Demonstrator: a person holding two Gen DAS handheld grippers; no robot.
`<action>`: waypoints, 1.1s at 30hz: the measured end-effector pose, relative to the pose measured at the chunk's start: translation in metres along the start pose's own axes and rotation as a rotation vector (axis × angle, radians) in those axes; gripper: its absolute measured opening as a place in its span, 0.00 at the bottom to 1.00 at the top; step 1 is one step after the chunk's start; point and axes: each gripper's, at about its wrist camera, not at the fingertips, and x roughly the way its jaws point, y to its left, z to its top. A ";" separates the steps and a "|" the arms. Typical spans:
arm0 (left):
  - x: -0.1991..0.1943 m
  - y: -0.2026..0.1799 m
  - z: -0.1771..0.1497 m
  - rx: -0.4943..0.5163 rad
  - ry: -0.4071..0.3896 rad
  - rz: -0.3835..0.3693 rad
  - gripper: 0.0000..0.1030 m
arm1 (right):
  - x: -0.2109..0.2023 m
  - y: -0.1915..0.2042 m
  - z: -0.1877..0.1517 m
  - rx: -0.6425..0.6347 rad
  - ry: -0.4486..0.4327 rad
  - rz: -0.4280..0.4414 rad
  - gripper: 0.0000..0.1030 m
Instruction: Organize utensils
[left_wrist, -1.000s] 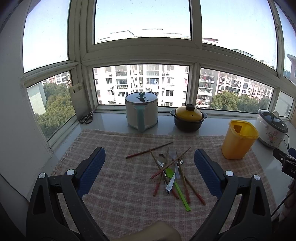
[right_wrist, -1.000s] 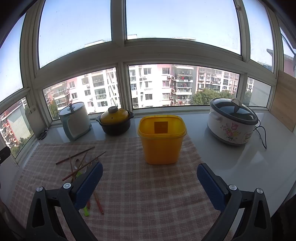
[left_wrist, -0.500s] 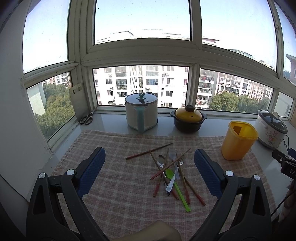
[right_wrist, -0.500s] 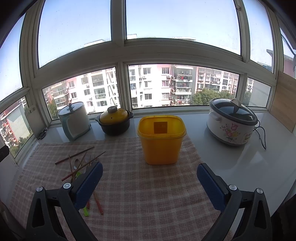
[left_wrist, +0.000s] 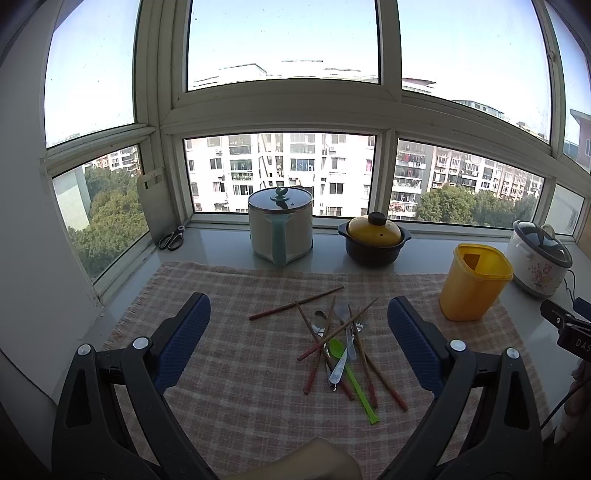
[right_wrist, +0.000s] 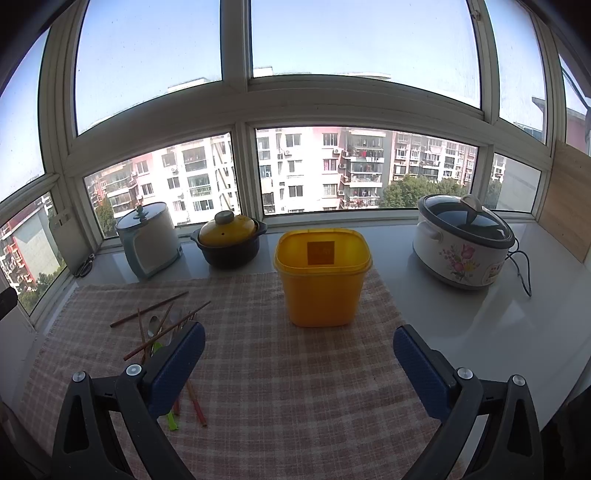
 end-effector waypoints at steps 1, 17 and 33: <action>0.000 0.000 0.000 0.001 0.001 0.000 0.96 | 0.000 0.000 0.000 0.000 0.000 0.000 1.00; -0.001 -0.001 -0.003 0.000 0.001 -0.002 0.96 | 0.001 0.001 -0.001 0.001 0.008 0.005 1.00; 0.001 -0.001 -0.008 0.001 0.012 -0.001 0.96 | 0.007 0.003 -0.001 0.003 0.024 0.008 1.00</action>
